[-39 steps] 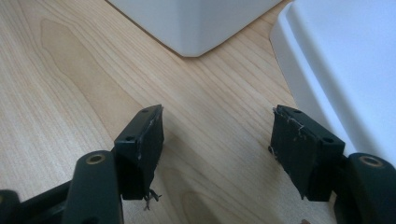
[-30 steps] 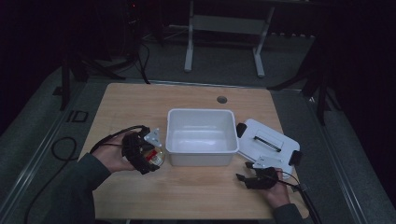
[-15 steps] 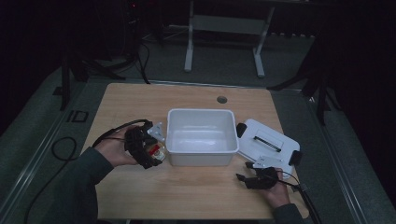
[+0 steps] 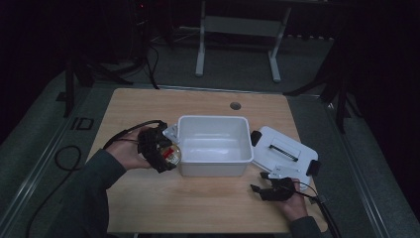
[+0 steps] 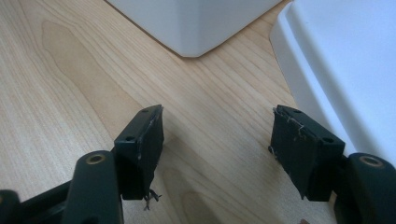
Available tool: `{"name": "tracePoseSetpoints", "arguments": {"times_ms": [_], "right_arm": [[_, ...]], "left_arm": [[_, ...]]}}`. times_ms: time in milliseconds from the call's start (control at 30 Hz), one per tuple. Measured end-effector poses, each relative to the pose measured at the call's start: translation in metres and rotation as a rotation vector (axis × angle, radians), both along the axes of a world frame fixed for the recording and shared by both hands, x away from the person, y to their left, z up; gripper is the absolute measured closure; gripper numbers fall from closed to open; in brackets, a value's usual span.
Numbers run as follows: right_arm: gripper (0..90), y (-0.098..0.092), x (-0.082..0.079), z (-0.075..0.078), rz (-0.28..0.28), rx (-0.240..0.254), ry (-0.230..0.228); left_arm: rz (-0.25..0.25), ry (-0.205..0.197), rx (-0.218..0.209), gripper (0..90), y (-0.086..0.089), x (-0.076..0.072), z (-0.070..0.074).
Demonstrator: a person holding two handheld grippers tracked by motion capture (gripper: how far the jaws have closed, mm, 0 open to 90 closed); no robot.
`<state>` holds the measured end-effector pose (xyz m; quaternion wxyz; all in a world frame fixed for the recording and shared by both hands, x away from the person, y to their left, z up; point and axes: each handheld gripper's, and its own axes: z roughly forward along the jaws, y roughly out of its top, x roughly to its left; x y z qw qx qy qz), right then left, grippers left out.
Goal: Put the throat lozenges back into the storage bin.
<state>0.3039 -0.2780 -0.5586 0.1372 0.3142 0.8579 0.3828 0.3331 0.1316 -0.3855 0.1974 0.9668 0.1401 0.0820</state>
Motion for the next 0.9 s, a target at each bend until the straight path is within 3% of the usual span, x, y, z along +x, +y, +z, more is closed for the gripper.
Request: {"name": "tracePoseSetpoints", "arguments": {"times_ms": [900], "right_arm": [[34.2,0.0,0.0,0.0,0.0,0.003,0.002]], "left_arm": [[0.011,0.008,0.015,20.5,-0.019,0.019,0.006]]}}
